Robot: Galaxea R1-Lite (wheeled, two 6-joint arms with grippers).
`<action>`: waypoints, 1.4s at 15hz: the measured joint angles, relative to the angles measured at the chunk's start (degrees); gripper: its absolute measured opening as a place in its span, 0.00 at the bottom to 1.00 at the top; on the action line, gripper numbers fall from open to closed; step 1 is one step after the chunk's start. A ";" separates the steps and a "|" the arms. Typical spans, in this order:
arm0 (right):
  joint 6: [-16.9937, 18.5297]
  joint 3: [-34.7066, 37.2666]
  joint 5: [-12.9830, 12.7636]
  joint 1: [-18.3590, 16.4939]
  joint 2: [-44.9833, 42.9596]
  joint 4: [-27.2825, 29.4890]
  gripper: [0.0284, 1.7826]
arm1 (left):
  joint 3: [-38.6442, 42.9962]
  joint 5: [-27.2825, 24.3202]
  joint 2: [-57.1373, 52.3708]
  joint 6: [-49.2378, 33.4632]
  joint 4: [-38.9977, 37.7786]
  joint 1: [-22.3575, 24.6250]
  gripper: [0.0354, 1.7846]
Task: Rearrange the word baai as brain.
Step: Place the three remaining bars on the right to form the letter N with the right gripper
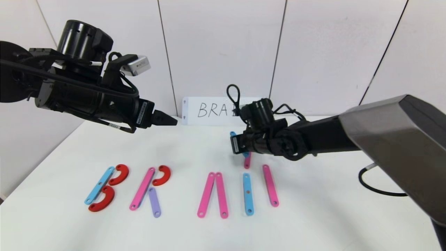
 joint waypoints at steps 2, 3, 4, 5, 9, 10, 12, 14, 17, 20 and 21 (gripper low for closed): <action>0.11 1.82 0.44 -0.85 -3.66 -1.00 0.14 | -0.02 0.02 -0.07 -0.01 -0.01 -0.02 0.97; 0.22 2.84 0.48 -1.08 -5.21 -1.18 0.14 | -0.05 0.00 -0.07 -0.01 -0.04 0.00 0.97; 0.28 4.40 0.48 -1.27 -6.85 -1.27 0.14 | -0.07 0.00 -0.07 -0.01 -0.04 0.00 0.97; 0.28 6.19 0.57 -1.49 -8.37 -1.66 0.14 | -0.07 0.00 -0.05 0.00 -0.04 0.06 0.97; 0.05 17.92 1.74 -2.05 -15.35 -5.16 0.14 | -0.07 0.02 0.01 0.02 -0.01 0.04 0.97; 0.05 21.69 2.10 -2.15 -17.31 -6.27 0.14 | 0.00 0.00 0.06 0.07 0.00 0.00 0.97; 0.07 28.28 2.89 -2.40 -20.66 -7.44 0.14 | 0.17 0.02 0.09 0.16 0.09 -0.07 0.97; 0.02 34.15 3.15 -2.73 -23.44 -7.74 0.14 | 0.26 0.00 0.09 0.16 0.13 -0.18 0.97; -0.06 40.35 4.05 -3.97 -25.65 -9.12 0.14 | 0.28 0.02 0.17 0.16 0.11 -0.24 0.97; -1.27 44.20 7.13 -6.34 -25.87 -14.09 0.14 | 0.33 0.02 0.30 0.16 0.13 -0.32 0.97; -2.16 44.87 8.47 -7.31 -25.65 -14.99 0.14 | 0.44 0.02 0.30 0.22 0.11 -0.38 0.97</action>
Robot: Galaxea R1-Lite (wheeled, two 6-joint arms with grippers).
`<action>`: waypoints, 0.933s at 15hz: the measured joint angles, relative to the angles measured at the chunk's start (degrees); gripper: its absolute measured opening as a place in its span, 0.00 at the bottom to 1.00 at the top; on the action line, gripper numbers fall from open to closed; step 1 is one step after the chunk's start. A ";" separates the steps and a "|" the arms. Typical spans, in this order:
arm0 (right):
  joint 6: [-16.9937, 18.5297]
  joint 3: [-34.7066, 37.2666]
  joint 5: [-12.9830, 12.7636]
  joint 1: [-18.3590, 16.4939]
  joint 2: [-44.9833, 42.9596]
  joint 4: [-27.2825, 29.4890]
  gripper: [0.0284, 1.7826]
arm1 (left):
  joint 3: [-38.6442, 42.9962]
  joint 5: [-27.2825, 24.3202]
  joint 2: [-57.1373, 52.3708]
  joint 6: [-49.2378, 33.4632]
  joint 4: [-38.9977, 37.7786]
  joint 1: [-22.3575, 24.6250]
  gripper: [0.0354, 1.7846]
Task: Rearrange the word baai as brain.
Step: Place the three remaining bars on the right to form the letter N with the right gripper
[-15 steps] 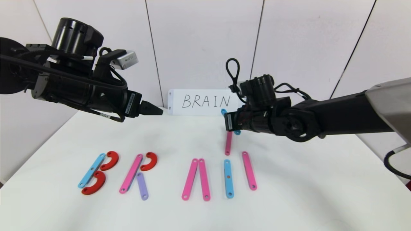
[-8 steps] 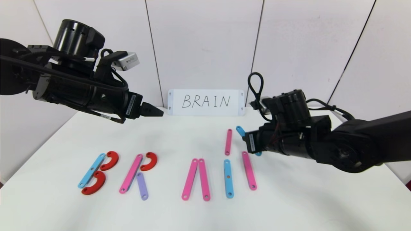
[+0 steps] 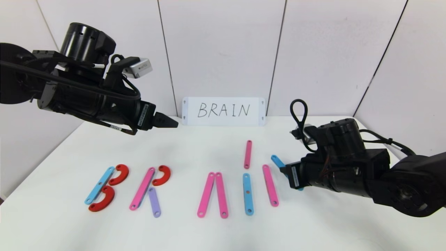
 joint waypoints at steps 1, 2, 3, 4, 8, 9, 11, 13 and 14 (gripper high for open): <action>-0.38 0.39 1.11 -0.95 0.29 -0.24 0.14 | 0.15 0.02 0.01 0.02 -0.04 -0.20 0.97; -0.52 0.61 2.10 -1.67 0.63 -0.39 0.14 | 0.23 0.00 0.01 0.02 -0.06 -0.35 0.97; -0.63 0.94 2.93 -2.06 1.04 -0.37 0.14 | 0.28 -0.02 0.04 0.05 -0.06 -0.41 0.97; -0.96 1.21 3.54 -2.26 1.45 -0.67 0.14 | 0.28 -0.02 0.04 0.02 -0.06 -0.44 0.97; -1.51 1.68 3.89 -2.63 3.55 -2.95 0.14 | 0.34 -0.02 0.04 0.05 -0.09 -0.46 0.97; -1.51 1.71 3.86 -2.83 4.18 -3.69 0.14 | 0.34 -0.02 0.04 0.05 -0.09 -0.46 0.97; -1.51 1.71 3.89 -3.19 5.12 -4.02 0.14 | 0.33 0.00 0.04 0.02 -0.09 -0.46 0.97; -1.57 1.65 3.86 -3.35 5.86 -4.13 0.14 | 0.33 -0.02 0.04 0.05 -0.09 -0.46 0.97; -1.65 1.62 3.86 -3.41 6.23 -4.39 0.14 | 0.33 -0.02 0.04 0.05 -0.09 -0.48 0.97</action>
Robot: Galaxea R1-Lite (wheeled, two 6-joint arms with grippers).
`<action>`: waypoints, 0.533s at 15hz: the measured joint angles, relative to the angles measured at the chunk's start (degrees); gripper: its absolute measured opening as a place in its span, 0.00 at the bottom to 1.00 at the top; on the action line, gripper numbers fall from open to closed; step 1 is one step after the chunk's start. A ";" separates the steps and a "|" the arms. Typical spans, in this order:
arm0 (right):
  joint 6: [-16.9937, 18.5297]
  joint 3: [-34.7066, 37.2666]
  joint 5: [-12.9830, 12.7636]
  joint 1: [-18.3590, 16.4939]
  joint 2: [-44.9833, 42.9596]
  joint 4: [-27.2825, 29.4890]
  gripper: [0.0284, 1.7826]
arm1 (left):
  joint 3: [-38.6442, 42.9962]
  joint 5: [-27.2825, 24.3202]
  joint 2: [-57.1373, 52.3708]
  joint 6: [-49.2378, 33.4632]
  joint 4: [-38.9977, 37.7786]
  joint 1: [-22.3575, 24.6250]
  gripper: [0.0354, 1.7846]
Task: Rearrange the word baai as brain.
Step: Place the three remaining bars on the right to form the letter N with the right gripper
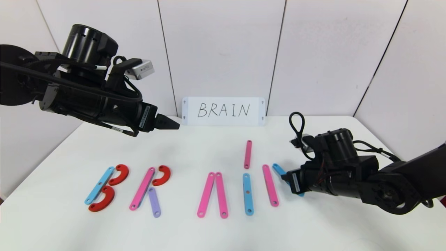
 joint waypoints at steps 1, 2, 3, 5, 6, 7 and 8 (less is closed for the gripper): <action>-0.04 0.00 0.05 0.00 0.33 -0.20 0.14 | 0.01 0.02 0.00 -0.02 0.00 -0.02 0.97; -0.04 0.00 0.11 -0.02 0.68 -0.66 0.14 | 0.04 0.05 0.00 -0.02 0.02 -0.07 0.97; -0.06 0.04 0.22 -0.05 1.01 -1.07 0.14 | 0.06 0.02 0.00 -0.02 0.02 -0.07 0.97; -0.13 0.04 0.27 -0.02 1.60 -1.62 0.14 | 0.06 0.05 0.00 0.00 0.02 -0.07 0.97; -0.22 0.04 0.24 -0.02 1.84 -1.68 0.14 | 0.06 0.02 0.00 -0.02 0.00 -0.07 0.97; -0.24 0.04 0.27 -0.05 2.01 -1.71 0.14 | 0.06 0.02 0.00 -0.02 0.00 -0.07 0.97; -0.24 0.04 0.27 -0.05 2.17 -1.84 0.15 | 0.10 0.02 0.00 -0.02 0.02 -0.07 0.97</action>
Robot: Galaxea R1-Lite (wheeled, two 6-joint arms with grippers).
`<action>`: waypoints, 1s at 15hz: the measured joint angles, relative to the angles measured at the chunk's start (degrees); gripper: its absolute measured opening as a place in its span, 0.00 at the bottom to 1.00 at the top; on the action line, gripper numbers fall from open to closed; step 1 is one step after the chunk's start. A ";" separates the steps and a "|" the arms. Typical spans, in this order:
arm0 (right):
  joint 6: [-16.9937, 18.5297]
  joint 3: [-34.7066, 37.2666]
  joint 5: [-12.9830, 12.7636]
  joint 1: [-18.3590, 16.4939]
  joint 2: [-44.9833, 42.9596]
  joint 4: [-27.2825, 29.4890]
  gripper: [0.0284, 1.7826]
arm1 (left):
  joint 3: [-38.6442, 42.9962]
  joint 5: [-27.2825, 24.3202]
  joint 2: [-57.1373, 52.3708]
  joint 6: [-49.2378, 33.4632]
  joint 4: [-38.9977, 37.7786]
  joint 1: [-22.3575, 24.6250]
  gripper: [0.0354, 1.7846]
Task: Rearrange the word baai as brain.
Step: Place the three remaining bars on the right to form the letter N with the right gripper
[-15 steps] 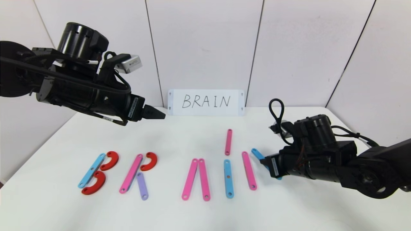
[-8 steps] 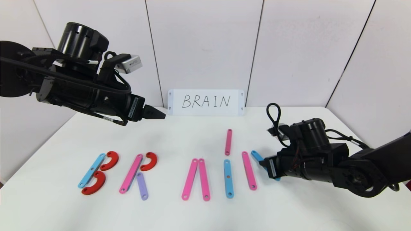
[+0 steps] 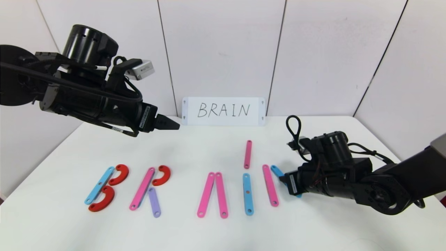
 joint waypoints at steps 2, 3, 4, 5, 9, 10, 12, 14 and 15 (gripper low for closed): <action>0.16 -0.15 0.00 0.00 0.15 -0.94 0.19 | 0.05 0.00 0.00 0.02 -0.02 -0.04 0.97; 0.16 -0.17 0.00 -0.11 0.24 -1.11 0.23 | 0.07 0.00 0.00 0.02 0.00 -0.09 0.97; 0.11 -0.17 -0.02 -0.17 0.28 -1.11 0.29 | 0.07 0.00 0.00 0.00 -0.02 -0.09 0.97; 0.07 -0.17 -0.07 -0.23 0.30 -1.11 0.37 | 0.10 0.00 0.00 0.02 0.02 -0.11 0.97; 0.18 -0.45 -0.10 -0.69 0.02 -1.08 0.76 | 0.21 0.00 0.00 0.00 0.02 -0.34 0.97; 0.27 -0.78 -0.22 -0.96 -0.11 -1.08 0.82 | 0.21 0.00 0.00 0.00 0.02 -0.37 0.97; 0.57 -1.77 -0.46 -1.35 -0.33 -1.05 0.93 | 0.24 -0.02 0.00 -0.02 0.02 -0.45 0.97; 0.82 -3.64 -0.84 -1.49 -0.41 -0.30 0.97 | 0.24 0.00 0.00 0.00 0.02 -0.45 0.97; 0.85 -5.22 -1.60 -1.33 -0.30 0.27 0.97 | 0.24 0.00 0.00 0.00 0.02 -0.45 0.97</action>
